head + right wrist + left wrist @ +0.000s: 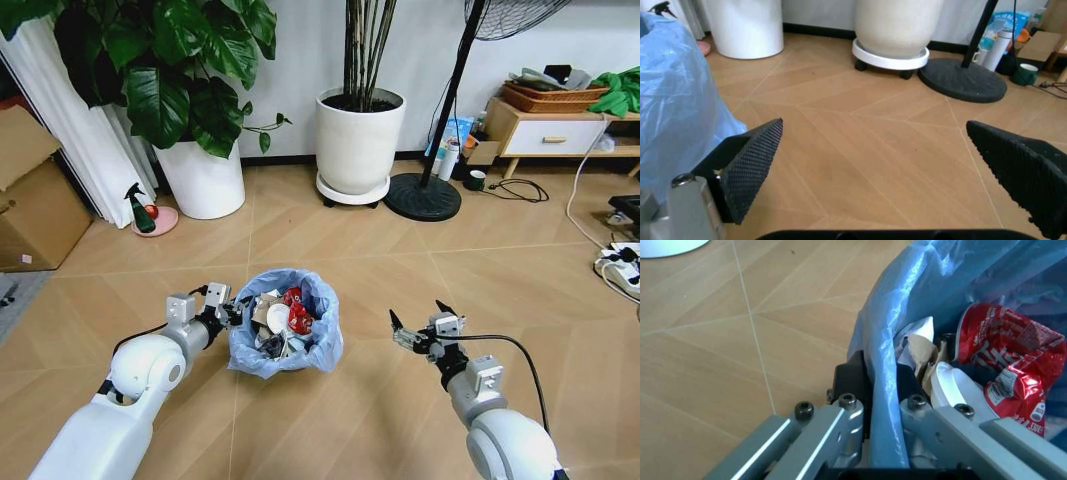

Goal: Pick up the trash bin and place the garbage on the floor into it.

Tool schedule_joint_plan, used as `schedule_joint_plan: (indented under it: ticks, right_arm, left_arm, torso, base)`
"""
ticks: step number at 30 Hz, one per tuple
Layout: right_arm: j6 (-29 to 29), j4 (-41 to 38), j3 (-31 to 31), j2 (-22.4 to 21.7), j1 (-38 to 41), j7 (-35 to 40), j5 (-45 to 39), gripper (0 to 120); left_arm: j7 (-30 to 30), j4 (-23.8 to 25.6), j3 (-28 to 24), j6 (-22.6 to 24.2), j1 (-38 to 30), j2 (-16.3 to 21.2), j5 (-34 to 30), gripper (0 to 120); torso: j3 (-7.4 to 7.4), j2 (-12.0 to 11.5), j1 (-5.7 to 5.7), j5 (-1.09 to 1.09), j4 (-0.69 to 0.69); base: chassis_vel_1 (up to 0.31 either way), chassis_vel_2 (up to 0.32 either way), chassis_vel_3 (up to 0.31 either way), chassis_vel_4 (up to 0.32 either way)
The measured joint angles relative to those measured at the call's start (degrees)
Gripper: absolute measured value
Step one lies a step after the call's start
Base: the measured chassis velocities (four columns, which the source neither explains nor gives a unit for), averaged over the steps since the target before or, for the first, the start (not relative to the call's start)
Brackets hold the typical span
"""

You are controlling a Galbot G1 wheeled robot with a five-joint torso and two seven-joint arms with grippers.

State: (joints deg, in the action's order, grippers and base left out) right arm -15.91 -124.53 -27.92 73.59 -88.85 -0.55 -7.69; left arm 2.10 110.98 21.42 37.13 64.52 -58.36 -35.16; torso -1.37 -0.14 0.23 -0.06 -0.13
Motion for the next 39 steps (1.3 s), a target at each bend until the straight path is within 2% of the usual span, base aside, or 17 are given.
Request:
schedule_joint_plan:
  ticks: [26,32,39]
  right_arm:
    - [0.60,0.55,0.14,-0.14,0.01,-0.41,-0.04,100]
    - [0.57,0.56,0.20,-0.15,-0.06,-0.45,-0.04,100]
    - [0.58,0.66,0.24,-0.15,-0.08,-0.49,-0.03,100]
  left_arm:
    - [0.02,-0.42,-0.05,-0.21,0.00,-0.44,0.43,1]
    - [0.07,-0.41,0.00,-0.27,0.06,-0.46,0.46,1]
    - [0.08,-0.41,0.02,-0.34,0.21,-0.63,0.73,1]
  torso:
    - [0.00,0.00,0.00,0.01,0.01]
    - [0.01,0.00,0.00,0.02,-0.02]
    - [0.00,0.00,0.00,0.02,0.02]
  base:
    - [0.157,-0.116,-0.155,0.117]
    - [0.134,-0.145,-0.131,0.128]
    - [0.126,-0.126,-0.108,0.139]
